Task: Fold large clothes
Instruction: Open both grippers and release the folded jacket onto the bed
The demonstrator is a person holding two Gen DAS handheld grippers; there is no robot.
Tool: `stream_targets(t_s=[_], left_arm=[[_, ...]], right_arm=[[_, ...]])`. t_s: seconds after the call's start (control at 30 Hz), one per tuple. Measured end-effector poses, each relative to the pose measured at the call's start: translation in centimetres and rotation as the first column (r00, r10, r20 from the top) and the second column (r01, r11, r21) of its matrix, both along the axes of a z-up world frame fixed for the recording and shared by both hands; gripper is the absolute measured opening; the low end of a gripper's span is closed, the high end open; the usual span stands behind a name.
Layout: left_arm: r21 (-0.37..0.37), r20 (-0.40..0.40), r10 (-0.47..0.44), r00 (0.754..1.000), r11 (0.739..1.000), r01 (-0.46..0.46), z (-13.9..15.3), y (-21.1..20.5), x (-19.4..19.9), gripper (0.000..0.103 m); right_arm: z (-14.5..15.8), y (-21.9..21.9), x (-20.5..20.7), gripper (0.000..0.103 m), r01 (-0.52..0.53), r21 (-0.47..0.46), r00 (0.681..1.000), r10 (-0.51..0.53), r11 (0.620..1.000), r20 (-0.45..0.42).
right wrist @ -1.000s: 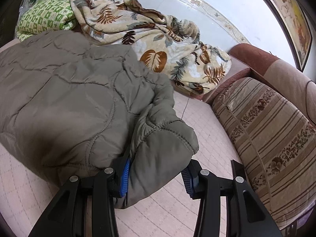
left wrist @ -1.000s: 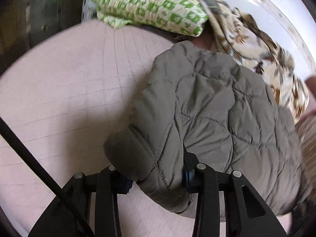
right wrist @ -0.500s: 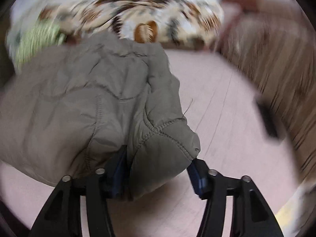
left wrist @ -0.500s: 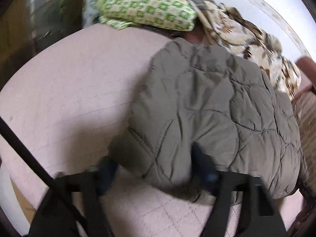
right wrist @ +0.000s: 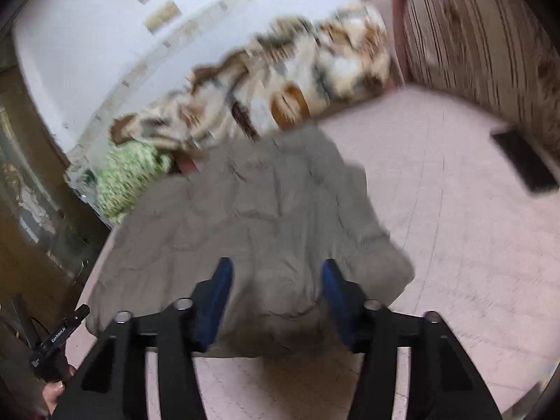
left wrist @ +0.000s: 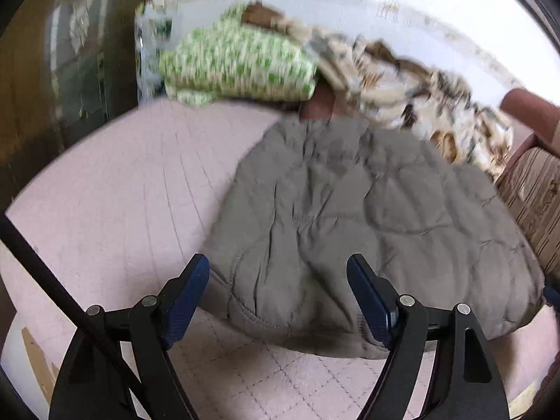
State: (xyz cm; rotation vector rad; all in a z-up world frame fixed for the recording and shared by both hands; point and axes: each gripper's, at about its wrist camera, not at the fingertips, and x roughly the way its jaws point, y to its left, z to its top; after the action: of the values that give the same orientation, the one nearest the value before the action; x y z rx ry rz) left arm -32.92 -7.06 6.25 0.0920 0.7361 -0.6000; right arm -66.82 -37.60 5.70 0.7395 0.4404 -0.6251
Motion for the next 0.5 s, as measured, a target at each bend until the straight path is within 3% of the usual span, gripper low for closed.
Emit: stream_targets(t_s=[0.07, 0.17, 0.23, 0.3, 0.37, 0.4, 0.47, 0.5], left_arm=[[0.077, -0.068, 0.062, 0.996, 0.995, -0.057, -2.0, -0.4, 1.7, 0.081], [0.041, -0.209, 0.062, 0.976, 0.998, -0.055, -3.7, 0.2, 3.6, 0.087], [0.022, -0.190, 0.073, 0.979, 0.997, -0.070, -3.1, 0.9, 3.4, 0.087], [0.016, -0.095, 0.106, 0.990, 0.994, -0.105, -1.5, 1.5, 2.0, 0.086], [-0.016, 0.041, 0.098, 0.994, 0.995, -0.097, 1.0, 2.3, -0.7, 0.086], [-0.030, 0.086, 0.084, 0.993, 0.996, -0.082, 1.9, 2.4, -1.7, 0.086], [-0.041, 0.219, 0.044, 0.975, 0.999, -0.036, 4.4, 3.0, -5.7, 0.086], [-0.045, 0.254, 0.025, 0.967, 0.999, -0.014, 5.1, 3.1, -7.1, 0.088]], right_arm=[[-2.3, -2.0, 0.1, 0.043, 0.049, 0.110, 0.999, -0.047, 0.993, -0.024], [-5.1, -4.5, -0.1, 0.042, 0.044, 0.286, 0.999, -0.050, 0.957, 0.014], [-4.7, -4.4, -0.1, 0.043, 0.043, 0.275, 0.999, -0.049, 0.960, 0.014], [-3.0, -2.9, 0.2, 0.044, 0.050, 0.182, 0.999, -0.046, 0.982, -0.028], [0.1, 0.0, 0.2, 0.044, 0.023, 0.015, 0.999, -0.022, 1.000, -0.036], [1.5, 1.6, 0.4, 0.044, 0.015, -0.068, 0.999, -0.018, 0.998, -0.049], [4.4, 5.9, -0.1, 0.058, 0.023, -0.241, 0.998, -0.038, 0.970, -0.056], [5.4, 7.9, -0.4, 0.062, 0.027, -0.285, 0.998, -0.040, 0.958, -0.039]])
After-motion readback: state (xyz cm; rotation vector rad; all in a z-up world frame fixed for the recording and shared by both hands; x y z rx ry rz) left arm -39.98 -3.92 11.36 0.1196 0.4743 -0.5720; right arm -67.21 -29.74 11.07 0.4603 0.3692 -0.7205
